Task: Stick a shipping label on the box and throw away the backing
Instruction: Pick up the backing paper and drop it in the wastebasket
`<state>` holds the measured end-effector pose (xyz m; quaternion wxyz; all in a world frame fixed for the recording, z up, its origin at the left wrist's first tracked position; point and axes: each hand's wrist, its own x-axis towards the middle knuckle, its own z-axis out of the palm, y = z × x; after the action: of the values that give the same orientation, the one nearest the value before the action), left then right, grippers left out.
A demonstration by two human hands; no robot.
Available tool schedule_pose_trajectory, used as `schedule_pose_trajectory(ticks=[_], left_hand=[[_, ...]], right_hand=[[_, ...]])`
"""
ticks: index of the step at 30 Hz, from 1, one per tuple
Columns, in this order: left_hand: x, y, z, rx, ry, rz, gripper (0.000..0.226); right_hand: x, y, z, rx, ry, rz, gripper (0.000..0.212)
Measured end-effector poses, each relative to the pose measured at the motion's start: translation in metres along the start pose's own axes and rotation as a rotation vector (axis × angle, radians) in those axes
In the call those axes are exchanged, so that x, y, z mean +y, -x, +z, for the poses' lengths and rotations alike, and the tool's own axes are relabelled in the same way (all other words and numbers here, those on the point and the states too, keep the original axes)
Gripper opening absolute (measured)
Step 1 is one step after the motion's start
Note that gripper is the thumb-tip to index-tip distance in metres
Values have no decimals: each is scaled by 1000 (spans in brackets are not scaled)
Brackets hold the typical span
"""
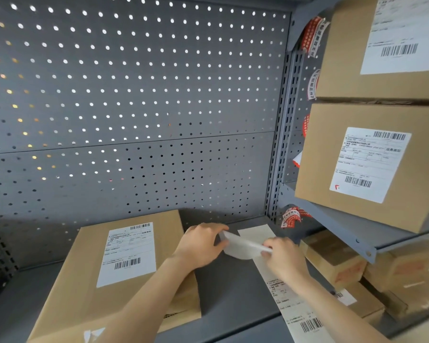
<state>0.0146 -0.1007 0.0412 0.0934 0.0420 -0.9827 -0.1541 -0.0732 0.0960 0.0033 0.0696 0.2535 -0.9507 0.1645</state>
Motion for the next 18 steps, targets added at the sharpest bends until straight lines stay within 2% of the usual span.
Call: schedule_pose_trajectory(ticks=[4, 9, 13, 18], left_hand=[[-11, 10, -14, 114, -7, -28, 50], [-41, 41, -46, 321, -41, -133, 43], [-72, 87, -77, 469, -69, -212, 33], [-105, 159, -109, 572, -157, -346, 30]], right_hand=[[-28, -6, -12, 96, -106, -97, 16], [-83, -6, -21, 147, -296, -257, 13], [-136, -7, -22, 136, -394, -371, 13], [-210, 1, -11, 44, -492, -526, 15]])
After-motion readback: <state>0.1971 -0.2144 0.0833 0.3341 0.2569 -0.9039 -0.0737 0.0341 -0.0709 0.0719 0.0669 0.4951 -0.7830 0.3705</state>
